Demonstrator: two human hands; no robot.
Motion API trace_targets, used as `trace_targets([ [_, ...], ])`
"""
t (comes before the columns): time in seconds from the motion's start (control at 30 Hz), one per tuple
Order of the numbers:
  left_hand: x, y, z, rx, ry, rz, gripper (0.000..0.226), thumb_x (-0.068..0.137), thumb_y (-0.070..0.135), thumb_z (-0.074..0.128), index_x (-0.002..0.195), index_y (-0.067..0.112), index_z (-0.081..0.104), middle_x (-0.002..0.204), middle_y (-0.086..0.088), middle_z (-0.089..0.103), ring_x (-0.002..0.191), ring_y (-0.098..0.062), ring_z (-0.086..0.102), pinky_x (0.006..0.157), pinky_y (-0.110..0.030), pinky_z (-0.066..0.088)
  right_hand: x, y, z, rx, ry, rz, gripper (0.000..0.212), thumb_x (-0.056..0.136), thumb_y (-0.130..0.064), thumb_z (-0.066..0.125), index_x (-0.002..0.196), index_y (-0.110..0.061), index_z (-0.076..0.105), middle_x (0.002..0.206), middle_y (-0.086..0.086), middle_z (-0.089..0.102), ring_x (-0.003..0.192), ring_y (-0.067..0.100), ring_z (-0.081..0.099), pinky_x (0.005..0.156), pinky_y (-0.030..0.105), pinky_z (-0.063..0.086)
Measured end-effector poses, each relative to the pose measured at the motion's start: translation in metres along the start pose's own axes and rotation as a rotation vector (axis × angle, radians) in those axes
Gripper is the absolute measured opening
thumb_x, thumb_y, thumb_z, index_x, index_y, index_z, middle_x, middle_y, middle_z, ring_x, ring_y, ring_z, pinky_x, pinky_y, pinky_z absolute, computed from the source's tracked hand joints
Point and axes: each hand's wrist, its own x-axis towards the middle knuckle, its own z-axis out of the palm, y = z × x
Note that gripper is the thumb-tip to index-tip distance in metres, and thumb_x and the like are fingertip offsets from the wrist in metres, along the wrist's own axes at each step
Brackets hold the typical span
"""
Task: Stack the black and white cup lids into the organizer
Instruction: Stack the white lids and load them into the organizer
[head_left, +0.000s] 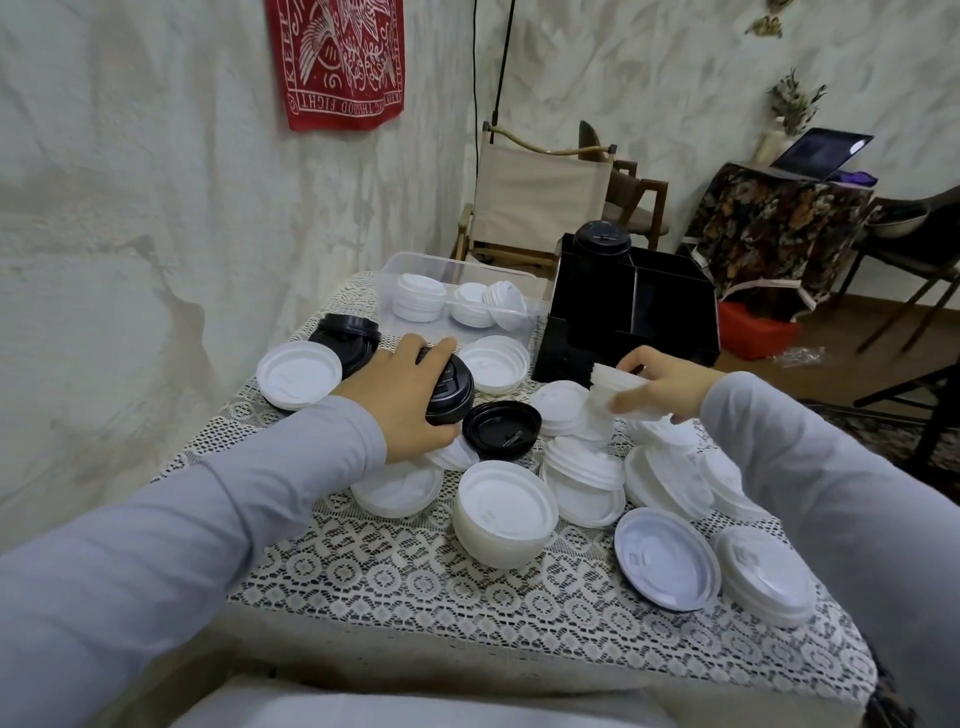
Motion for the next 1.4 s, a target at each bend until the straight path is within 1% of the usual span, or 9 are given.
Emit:
trace_targets([
  [0.07,0.000,0.002,0.001,0.001,-0.002,0.003,0.092,0.080,0.053,0.059,0.150,0.023,0.007,0.143,-0.006,0.026,0.122,-0.032,0.040,0.104,-0.041,0.035,-0.001,0.006,0.000,-0.090,-0.057,-0.001,0.047,0.079,-0.032,0.071,0.118,-0.031,0.044,0.126,0.001,0.047,0.102,0.022,0.050,0.080,0.031,0.043],
  [0.2,0.001,0.006,0.001,0.007,-0.002,0.009,0.092,0.081,0.052,0.060,0.150,0.023,0.007,0.143,-0.007,0.027,0.122,-0.032,0.041,0.103,-0.040,0.036,-0.003,0.007,0.006,-0.183,-0.076,-0.026,0.062,0.075,-0.036,0.075,0.128,-0.033,0.043,0.131,-0.001,0.048,0.111,0.020,0.050,0.095,0.030,0.039],
  [0.37,0.000,0.006,0.001,0.011,-0.006,0.013,0.092,0.081,0.053,0.059,0.150,0.023,0.006,0.144,-0.007,0.026,0.123,-0.031,0.041,0.104,-0.039,0.035,-0.013,-0.018,0.009,-0.183,0.014,-0.146,0.072,0.077,-0.041,0.073,0.139,-0.032,0.038,0.145,-0.002,0.036,0.131,0.021,0.039,0.104,0.032,0.032],
  [0.47,0.001,0.006,-0.001,0.015,-0.004,0.014,0.092,0.081,0.053,0.059,0.150,0.023,0.006,0.144,-0.007,0.026,0.122,-0.032,0.041,0.104,-0.039,0.035,-0.016,-0.040,0.026,-0.167,0.096,-0.338,0.058,0.079,-0.039,0.072,0.131,-0.032,0.049,0.139,-0.006,0.044,0.128,0.017,0.044,0.106,0.033,0.035],
  [0.53,0.001,0.007,-0.001,0.022,-0.005,0.012,0.092,0.080,0.053,0.059,0.150,0.023,0.006,0.143,-0.006,0.026,0.122,-0.031,0.041,0.104,-0.040,0.035,-0.018,-0.057,0.041,-0.211,0.070,-0.423,0.050,0.081,-0.036,0.070,0.127,-0.031,0.053,0.134,-0.007,0.050,0.123,0.015,0.048,0.104,0.031,0.037],
  [0.67,0.000,0.006,-0.001,0.029,0.000,0.013,0.092,0.080,0.053,0.059,0.150,0.024,0.006,0.143,-0.006,0.026,0.122,-0.032,0.041,0.103,-0.040,0.035,-0.020,-0.082,0.068,-0.463,-0.029,-0.525,0.033,0.082,-0.025,0.065,0.115,-0.027,0.065,0.107,-0.007,0.066,0.096,0.017,0.059,0.086,0.027,0.048],
  [0.8,-0.002,0.005,-0.004,0.032,0.003,0.012,0.092,0.080,0.053,0.059,0.150,0.024,0.006,0.143,-0.005,0.026,0.124,-0.031,0.040,0.105,-0.038,0.034,-0.015,-0.086,0.075,-0.538,-0.023,-0.493,0.019,0.083,-0.018,0.063,0.100,-0.023,0.072,0.102,-0.005,0.069,0.094,0.020,0.062,0.085,0.033,0.052],
  [1.13,-0.002,0.001,-0.006,0.035,0.008,0.007,0.092,0.080,0.052,0.060,0.150,0.023,0.007,0.143,-0.005,0.027,0.123,-0.030,0.040,0.103,-0.037,0.035,-0.011,-0.074,0.043,-0.304,0.255,-0.440,0.015,0.087,-0.026,0.064,0.100,-0.023,0.069,0.101,-0.002,0.067,0.090,0.019,0.061,0.086,0.031,0.050],
  [1.4,-0.003,0.003,-0.006,0.040,0.002,0.010,0.092,0.081,0.051,0.059,0.150,0.023,0.006,0.144,-0.006,0.026,0.122,-0.031,0.040,0.104,-0.036,0.034,-0.013,-0.077,0.052,-0.276,0.234,-0.432,0.003,0.084,-0.025,0.068,0.087,-0.024,0.067,0.095,-0.002,0.065,0.088,0.021,0.062,0.085,0.036,0.052],
])
